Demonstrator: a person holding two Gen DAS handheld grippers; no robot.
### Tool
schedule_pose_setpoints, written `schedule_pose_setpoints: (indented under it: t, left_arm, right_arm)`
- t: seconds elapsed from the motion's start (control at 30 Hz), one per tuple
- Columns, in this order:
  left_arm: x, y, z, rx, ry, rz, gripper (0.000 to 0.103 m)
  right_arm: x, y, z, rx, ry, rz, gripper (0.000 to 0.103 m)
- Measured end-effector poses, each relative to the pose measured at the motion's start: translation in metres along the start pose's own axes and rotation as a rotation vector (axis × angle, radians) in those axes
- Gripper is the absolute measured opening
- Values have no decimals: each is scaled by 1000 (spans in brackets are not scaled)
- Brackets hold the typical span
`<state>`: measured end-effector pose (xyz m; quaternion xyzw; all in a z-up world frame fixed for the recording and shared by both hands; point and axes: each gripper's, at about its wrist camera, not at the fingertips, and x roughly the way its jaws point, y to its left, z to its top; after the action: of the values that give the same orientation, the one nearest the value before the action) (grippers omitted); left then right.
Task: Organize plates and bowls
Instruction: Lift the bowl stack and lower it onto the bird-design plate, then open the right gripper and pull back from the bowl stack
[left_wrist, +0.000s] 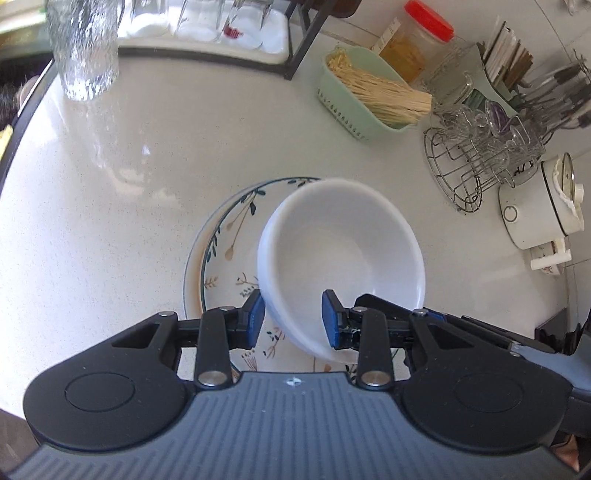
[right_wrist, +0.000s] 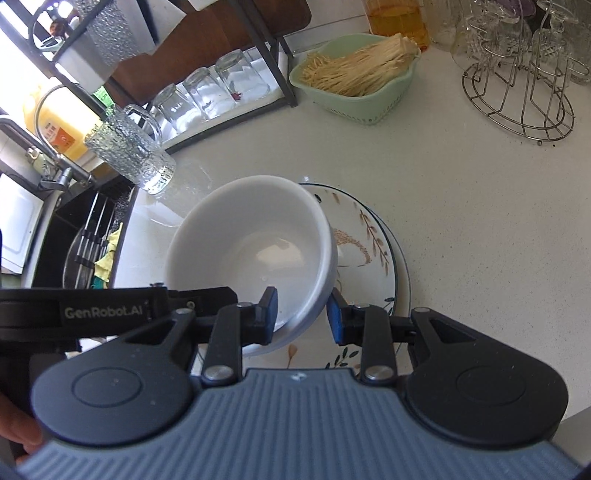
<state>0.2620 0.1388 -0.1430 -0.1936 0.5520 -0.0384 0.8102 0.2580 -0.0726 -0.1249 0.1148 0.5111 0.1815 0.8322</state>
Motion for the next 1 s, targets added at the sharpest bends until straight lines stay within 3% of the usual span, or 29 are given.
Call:
schedule_pose_setpoints:
  t: [0.1, 0.2, 0.37, 0.63, 0.83, 0.97, 1.0]
  left_arm:
    - [-7, -1, 0, -9, 11, 3, 39]
    - [-23, -2, -3, 24, -13, 24, 47]
    - [-62, 0, -10, 44, -66, 27, 47]
    - [-146, -16, -25, 127, -251, 37, 47]
    - [-204, -30, -49, 182, -364, -2, 49]
    - [-230, -33, -73, 192, -421, -8, 69]
    - [-235, -34, -78, 197, -430, -8, 76]
  right_arm:
    - [2, 2, 2, -33, 15, -8, 33]
    - [-5, 6, 1, -56, 17, -14, 33]
    - [-31, 15, -4, -59, -39, -5, 33]
    - [-90, 37, -10, -80, -203, 23, 33]
    - [-144, 52, -27, -113, -347, 37, 33]
    - [-172, 58, -45, -126, -433, 31, 35]
    - [-178, 58, -51, -123, -450, 28, 50]
